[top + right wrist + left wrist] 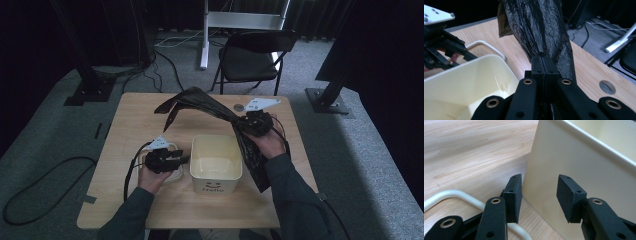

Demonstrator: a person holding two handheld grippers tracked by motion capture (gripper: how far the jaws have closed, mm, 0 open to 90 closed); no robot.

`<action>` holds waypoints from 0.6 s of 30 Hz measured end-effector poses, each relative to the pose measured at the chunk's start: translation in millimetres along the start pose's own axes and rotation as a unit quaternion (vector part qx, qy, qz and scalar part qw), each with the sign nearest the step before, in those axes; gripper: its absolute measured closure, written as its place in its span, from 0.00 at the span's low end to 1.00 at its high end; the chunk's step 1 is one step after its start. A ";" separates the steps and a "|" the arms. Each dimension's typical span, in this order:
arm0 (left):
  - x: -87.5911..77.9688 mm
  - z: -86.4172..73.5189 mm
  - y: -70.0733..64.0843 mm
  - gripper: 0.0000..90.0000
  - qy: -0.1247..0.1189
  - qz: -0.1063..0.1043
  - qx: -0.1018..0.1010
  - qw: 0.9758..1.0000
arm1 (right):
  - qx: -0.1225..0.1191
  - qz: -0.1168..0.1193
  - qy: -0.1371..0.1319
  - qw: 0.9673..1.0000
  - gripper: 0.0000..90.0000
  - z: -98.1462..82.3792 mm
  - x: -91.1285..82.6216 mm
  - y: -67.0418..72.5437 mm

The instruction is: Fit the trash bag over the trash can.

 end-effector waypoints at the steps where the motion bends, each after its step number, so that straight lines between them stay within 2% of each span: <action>1: -1.5 0.6 0.0 0.62 -0.001 0.001 0.000 1.000 | -0.003 0.003 -0.001 1.000 1.00 5.7 2.2 3.7; 6: -6.3 3.3 -0.7 0.62 -0.010 -0.001 -0.003 1.000 | -0.011 0.011 -0.005 1.000 1.00 15.4 7.5 11.0; 18: -20.6 15.6 -10.1 0.62 -0.033 -0.012 0.007 0.999 | -0.020 0.024 -0.006 0.999 1.00 34.2 26.6 22.9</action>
Point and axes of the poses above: each handheld gripper's, and its own axes: x roughly forward along the jaws, z roughly out of its top, y roughly to its left, the point moved 8 cm from there along x, roughly forward along the jaws, and after that the axes turned 3 degrees about y, right-handed, at the moved point
